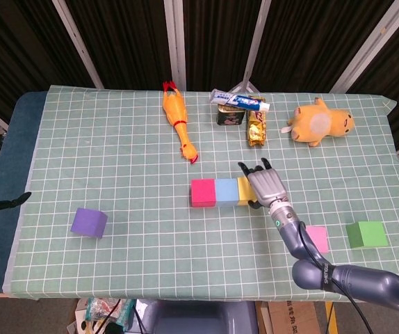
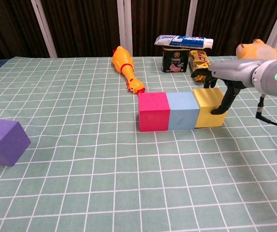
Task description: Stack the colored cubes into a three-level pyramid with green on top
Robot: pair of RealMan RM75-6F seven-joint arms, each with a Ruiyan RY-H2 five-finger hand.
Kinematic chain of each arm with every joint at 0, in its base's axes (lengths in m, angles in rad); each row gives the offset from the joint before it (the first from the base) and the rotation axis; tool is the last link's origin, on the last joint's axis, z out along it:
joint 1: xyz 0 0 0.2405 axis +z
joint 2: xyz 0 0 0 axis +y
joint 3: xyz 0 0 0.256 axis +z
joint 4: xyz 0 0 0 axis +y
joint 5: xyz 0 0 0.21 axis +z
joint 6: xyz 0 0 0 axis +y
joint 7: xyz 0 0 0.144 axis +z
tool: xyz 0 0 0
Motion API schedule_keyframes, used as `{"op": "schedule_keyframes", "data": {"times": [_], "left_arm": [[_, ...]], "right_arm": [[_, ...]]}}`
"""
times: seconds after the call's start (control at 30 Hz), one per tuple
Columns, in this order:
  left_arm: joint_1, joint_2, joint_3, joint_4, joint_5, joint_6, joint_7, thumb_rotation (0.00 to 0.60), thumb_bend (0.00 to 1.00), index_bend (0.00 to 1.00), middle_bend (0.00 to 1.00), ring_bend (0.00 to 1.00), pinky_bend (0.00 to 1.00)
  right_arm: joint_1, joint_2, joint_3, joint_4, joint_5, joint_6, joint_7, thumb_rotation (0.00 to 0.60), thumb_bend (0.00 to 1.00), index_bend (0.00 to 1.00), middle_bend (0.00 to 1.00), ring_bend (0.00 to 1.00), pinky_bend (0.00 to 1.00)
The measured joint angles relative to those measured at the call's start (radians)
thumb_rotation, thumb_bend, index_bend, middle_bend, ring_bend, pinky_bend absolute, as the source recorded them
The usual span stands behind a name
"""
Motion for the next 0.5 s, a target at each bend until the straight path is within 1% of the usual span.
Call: {"op": "schedule_keyframes", "data": {"times": [0.5], "left_arm": [[0.003, 0.003, -0.005, 0.002, 0.002, -0.007, -0.009, 0.6, 0.1, 0.0, 0.01, 0.0, 0.07]], "right_arm": [[0.012, -0.014, -0.007, 0.004, 0.012, 0.009, -0.008, 0.6, 0.26, 0.0, 0.35, 0.24, 0.0]]}}
